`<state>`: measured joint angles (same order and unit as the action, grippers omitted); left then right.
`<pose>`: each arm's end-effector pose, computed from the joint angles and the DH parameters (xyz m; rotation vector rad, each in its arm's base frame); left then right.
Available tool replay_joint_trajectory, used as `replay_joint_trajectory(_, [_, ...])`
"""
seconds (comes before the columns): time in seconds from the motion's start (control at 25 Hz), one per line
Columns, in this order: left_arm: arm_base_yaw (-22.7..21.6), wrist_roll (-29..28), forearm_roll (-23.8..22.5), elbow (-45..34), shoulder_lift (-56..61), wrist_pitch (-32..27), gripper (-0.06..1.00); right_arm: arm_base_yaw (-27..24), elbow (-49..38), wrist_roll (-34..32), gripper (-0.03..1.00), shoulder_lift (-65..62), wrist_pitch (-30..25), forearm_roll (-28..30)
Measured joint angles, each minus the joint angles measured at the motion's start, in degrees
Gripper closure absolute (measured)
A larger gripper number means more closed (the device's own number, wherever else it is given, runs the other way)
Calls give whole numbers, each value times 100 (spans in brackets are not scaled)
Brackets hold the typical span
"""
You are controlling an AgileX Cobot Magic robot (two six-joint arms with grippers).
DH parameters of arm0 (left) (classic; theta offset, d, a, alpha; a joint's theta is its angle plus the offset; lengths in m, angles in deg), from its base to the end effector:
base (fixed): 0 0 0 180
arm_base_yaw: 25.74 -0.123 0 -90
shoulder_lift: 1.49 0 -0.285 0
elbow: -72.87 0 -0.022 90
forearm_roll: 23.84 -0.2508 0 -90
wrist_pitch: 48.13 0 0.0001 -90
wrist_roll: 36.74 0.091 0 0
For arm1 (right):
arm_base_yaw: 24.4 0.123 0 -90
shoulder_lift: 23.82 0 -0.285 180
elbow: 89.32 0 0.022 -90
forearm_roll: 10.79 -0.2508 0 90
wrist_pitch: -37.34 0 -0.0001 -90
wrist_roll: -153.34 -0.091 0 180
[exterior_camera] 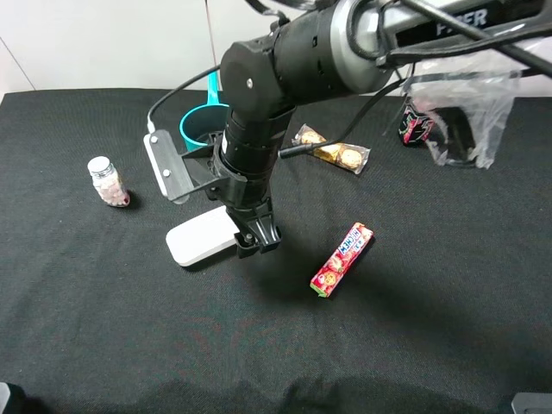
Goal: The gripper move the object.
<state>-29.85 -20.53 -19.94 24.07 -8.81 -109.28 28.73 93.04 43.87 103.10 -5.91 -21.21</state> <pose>-0.0056 -0.0058 0.2758 0.2194 2.0360 0.1399 0.2369 0.3347 0.1386 -2.4764 1.5229 0.1527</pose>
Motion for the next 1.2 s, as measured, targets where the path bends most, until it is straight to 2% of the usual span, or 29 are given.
replay_joint_trajectory(0.2, [0,0,0,0,0,0,-5,0,307,182,27,257,15,27])
replay_joint_trajectory(0.52, [0,0,0,0,0,0,-5,0,806,282,27,595,-282,5])
replay_joint_trajectory(1.2, [0,0,0,0,0,0,-5,0,858,572,27,987,-210,19])
